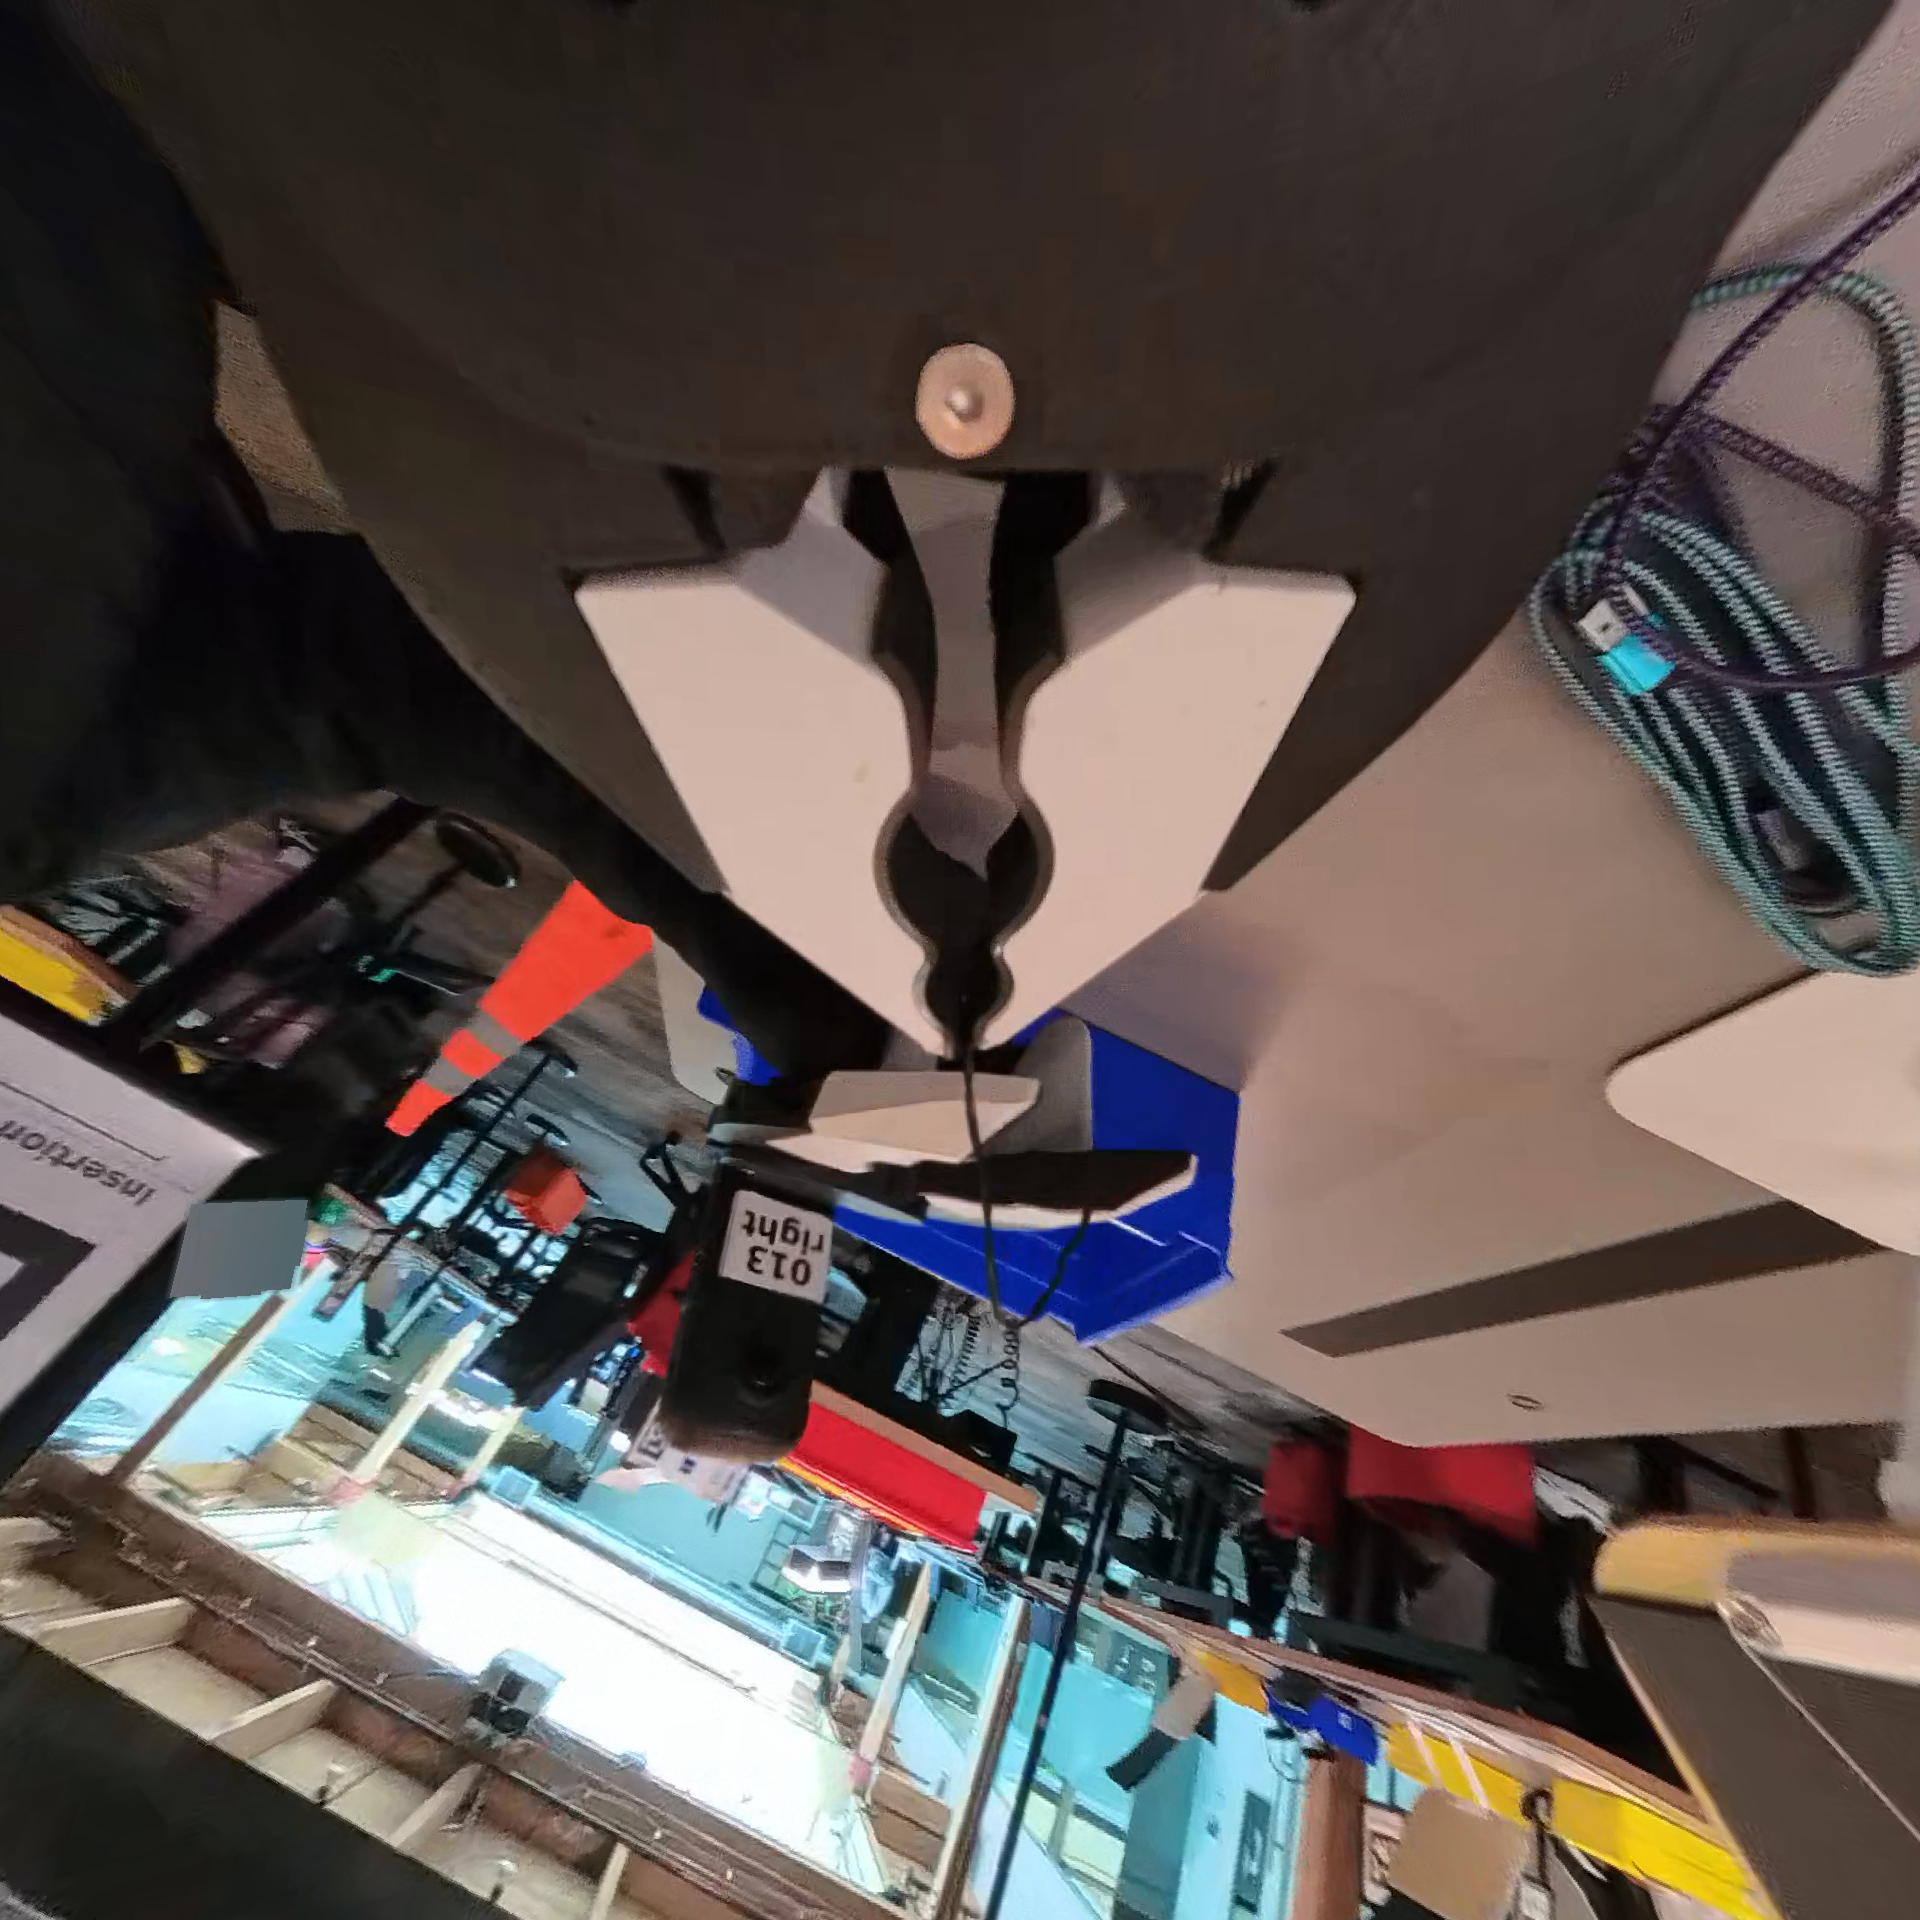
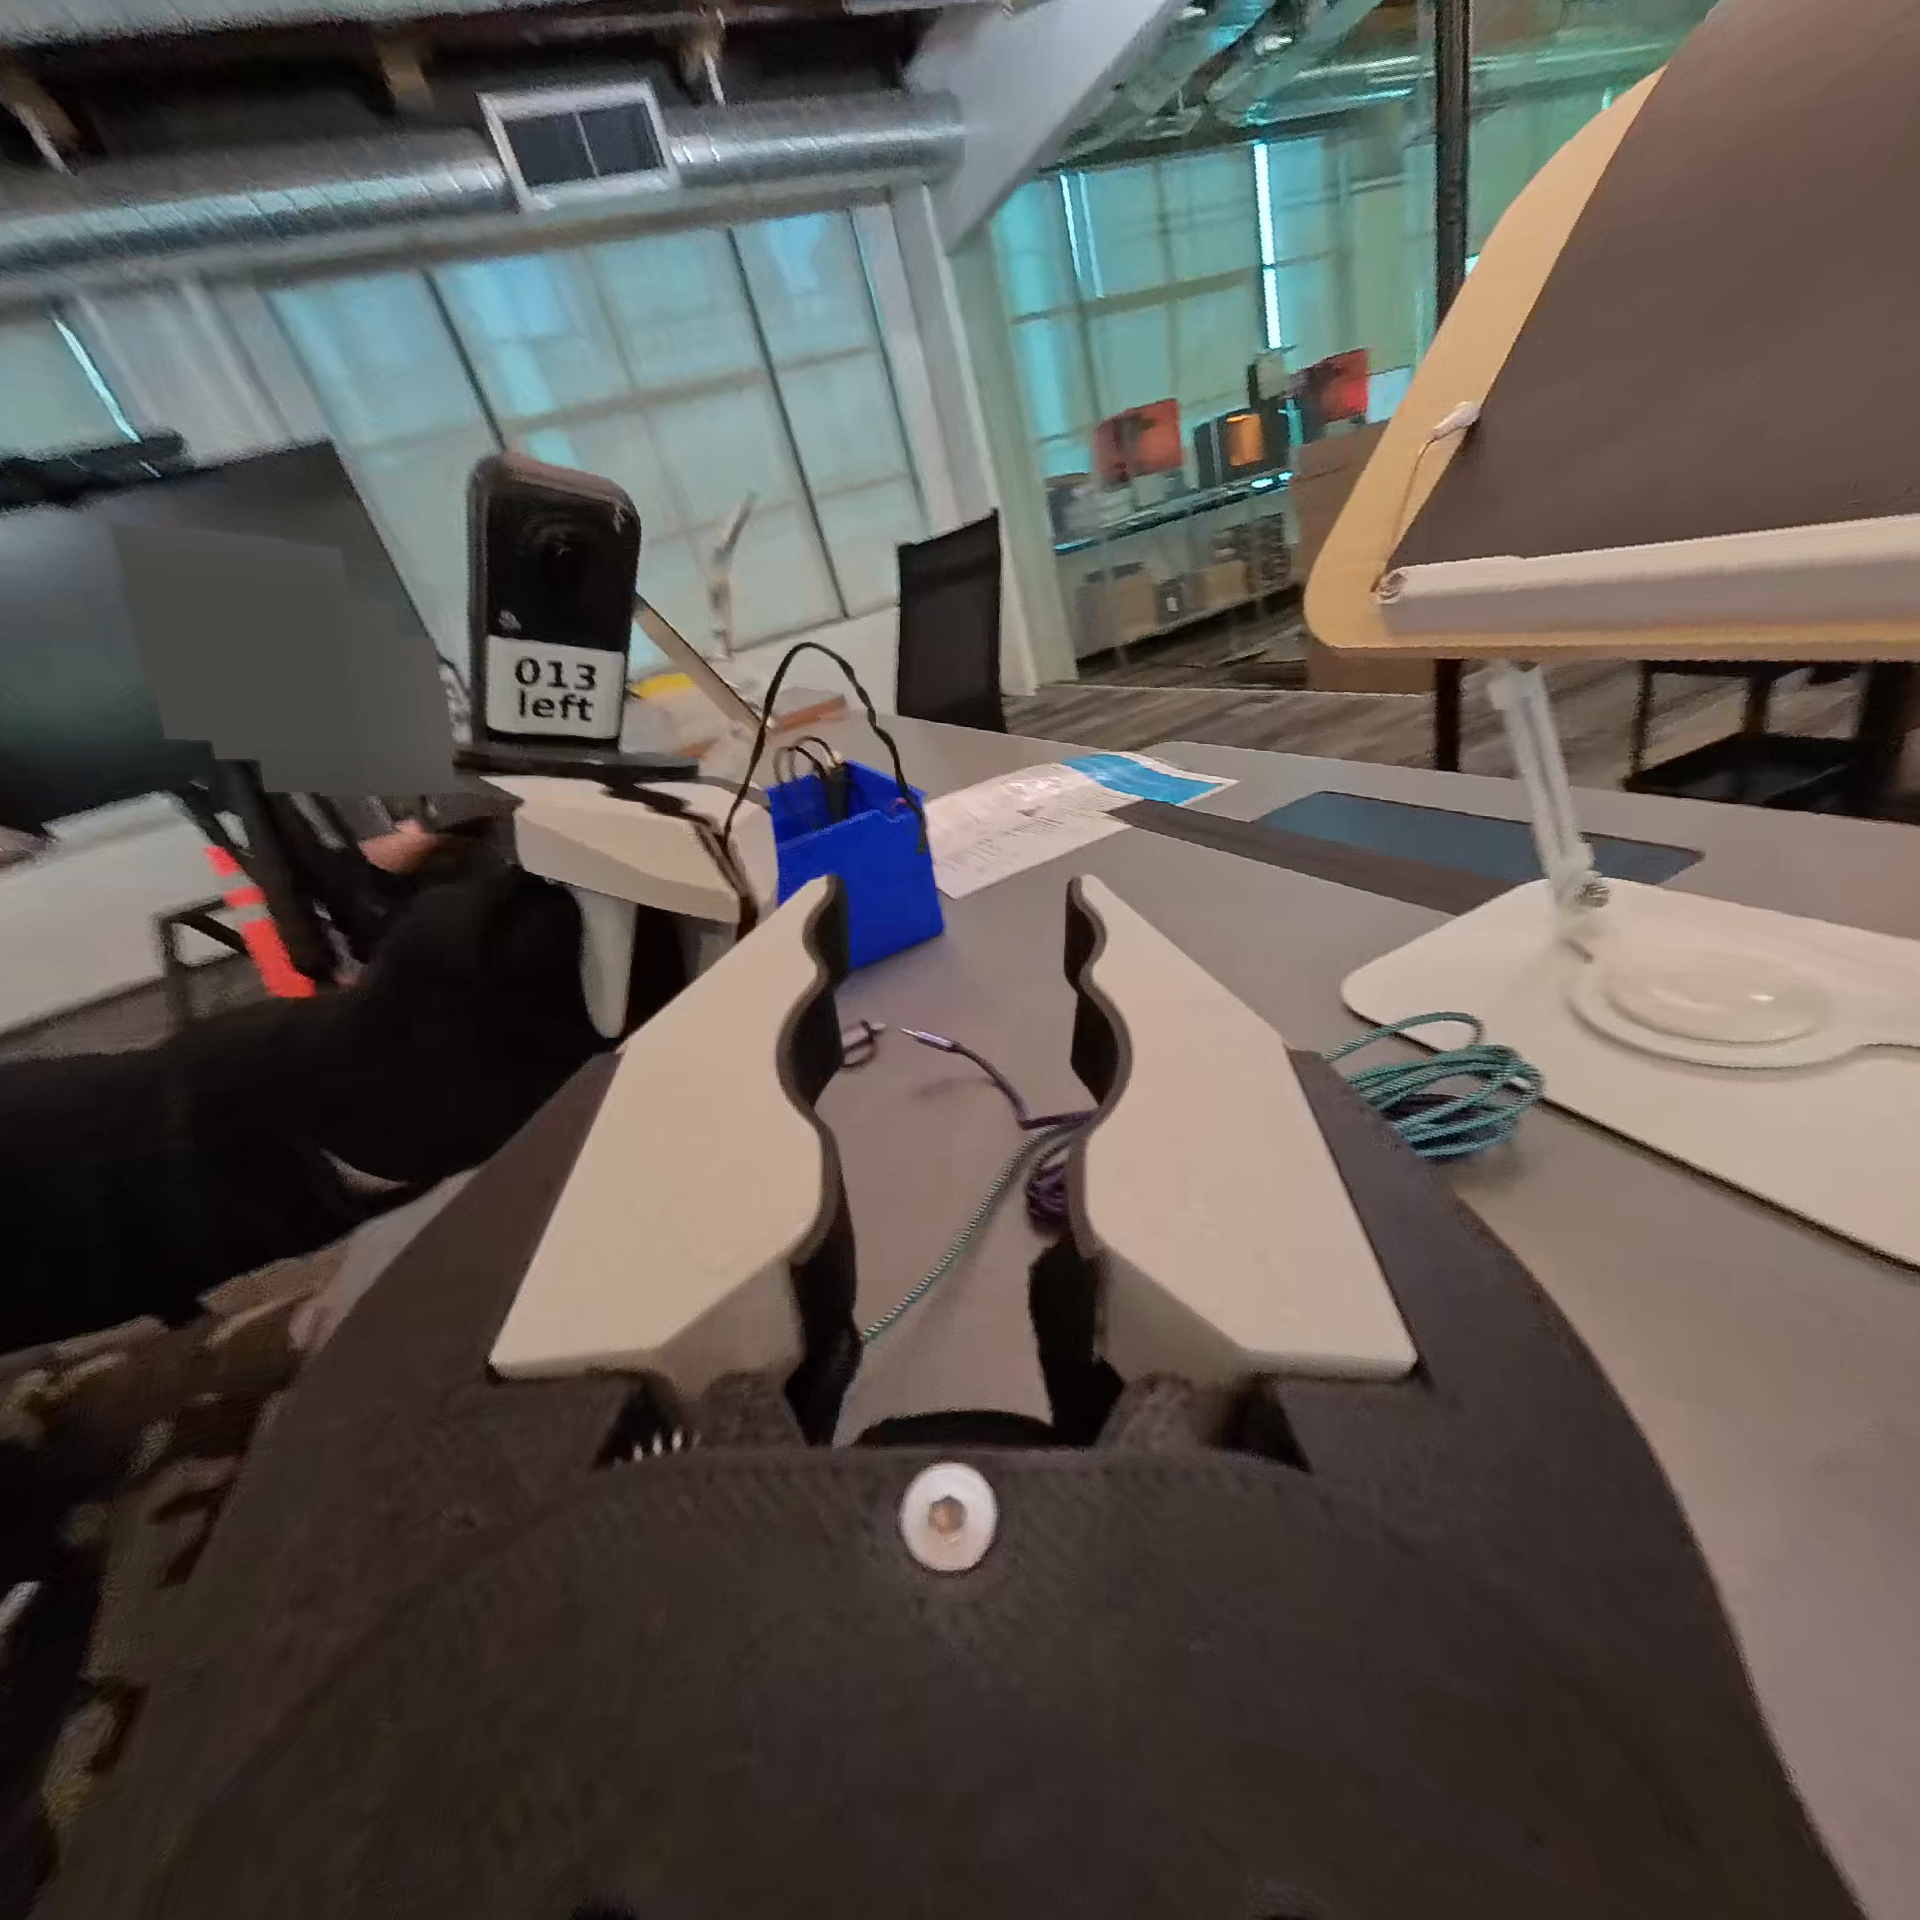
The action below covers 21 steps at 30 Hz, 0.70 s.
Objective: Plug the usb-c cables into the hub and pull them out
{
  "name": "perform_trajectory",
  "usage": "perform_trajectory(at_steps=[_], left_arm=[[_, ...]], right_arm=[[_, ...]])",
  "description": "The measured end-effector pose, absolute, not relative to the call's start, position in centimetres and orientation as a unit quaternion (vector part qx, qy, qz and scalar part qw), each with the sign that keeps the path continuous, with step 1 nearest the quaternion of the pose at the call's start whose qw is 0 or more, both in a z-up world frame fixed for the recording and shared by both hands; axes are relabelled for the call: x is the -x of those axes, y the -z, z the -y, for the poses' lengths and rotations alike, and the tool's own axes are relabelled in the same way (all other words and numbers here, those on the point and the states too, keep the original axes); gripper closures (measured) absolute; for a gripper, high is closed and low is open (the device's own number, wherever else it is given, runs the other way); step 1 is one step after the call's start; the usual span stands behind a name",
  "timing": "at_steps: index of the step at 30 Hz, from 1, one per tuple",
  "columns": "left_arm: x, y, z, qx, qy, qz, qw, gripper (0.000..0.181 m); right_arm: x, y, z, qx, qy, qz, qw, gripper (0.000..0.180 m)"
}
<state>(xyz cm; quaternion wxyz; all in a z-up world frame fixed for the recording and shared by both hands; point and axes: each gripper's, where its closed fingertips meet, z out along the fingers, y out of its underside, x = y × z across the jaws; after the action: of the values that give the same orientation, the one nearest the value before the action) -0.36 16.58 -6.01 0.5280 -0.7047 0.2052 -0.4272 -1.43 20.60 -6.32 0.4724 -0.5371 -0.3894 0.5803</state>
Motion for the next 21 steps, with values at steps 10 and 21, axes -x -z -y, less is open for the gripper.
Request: perform_trajectory(at_steps=[10,21], left_arm=[[-1.1,7.2,-16.4,0.701,0.463,-0.206,0.502,0.181],[-1.0,6.0,-17.0,0.684,0.457,-0.197,0.533,0.181]], right_arm=[[1.5,6.2,-19.7,0.525,-0.523,0.431,0.515,0.18],[2.4,7.4,-18.8,0.535,-0.508,0.46,0.493,0.18]])
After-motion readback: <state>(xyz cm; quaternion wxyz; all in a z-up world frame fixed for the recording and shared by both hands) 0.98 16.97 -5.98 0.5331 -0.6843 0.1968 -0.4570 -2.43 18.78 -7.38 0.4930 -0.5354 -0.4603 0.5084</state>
